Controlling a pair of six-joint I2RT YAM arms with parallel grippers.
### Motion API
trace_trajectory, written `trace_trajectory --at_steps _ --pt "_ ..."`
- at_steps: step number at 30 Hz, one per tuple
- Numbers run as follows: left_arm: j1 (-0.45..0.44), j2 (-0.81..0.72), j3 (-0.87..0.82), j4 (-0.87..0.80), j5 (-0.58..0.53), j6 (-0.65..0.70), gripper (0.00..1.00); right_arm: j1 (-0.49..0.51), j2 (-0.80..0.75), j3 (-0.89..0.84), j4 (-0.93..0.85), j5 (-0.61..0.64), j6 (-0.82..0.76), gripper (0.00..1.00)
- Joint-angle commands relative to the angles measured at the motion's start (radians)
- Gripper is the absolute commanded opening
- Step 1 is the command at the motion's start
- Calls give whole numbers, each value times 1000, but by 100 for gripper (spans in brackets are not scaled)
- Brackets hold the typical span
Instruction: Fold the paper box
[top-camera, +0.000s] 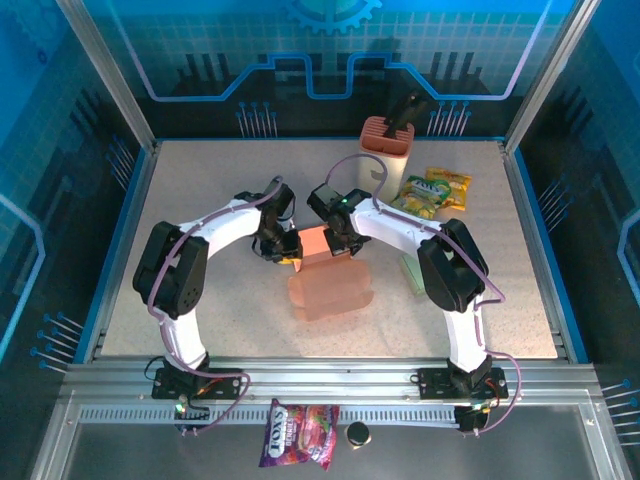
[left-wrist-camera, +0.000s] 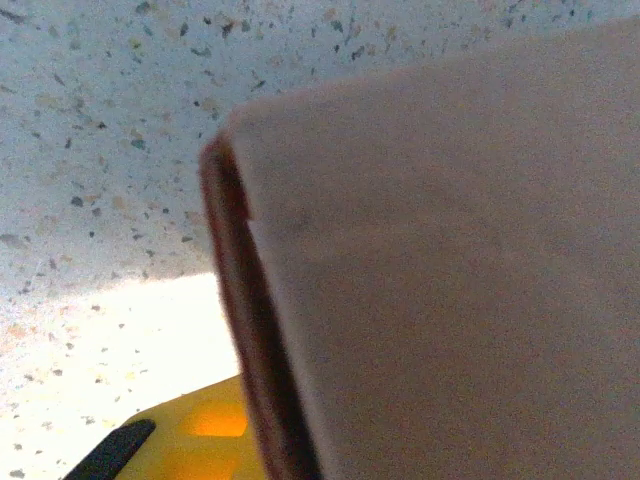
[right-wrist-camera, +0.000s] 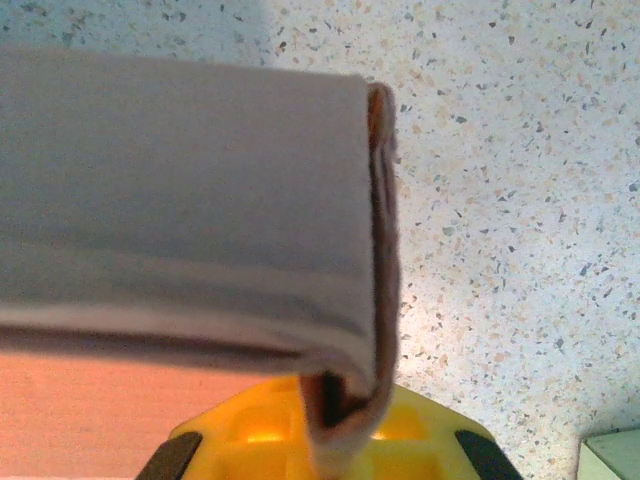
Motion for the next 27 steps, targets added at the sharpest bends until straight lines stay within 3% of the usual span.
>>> trace_trajectory --at_steps 1,11,17,23,27 --pt "-3 -40 -28 103 -15 -31 22 -2 11 6 -45 -30 4 0" --pt "-44 -66 -64 108 -162 -69 16 0 20 27 -59 -37 25 0" --pt "-101 -65 -76 80 -277 -122 20 0 25 27 -61 -48 38 0" --pt "-135 -41 -63 43 -323 -148 21 -1 26 29 -62 -50 43 0" --pt "-143 -23 -48 16 -353 -187 7 -2 22 26 -63 -57 52 0"
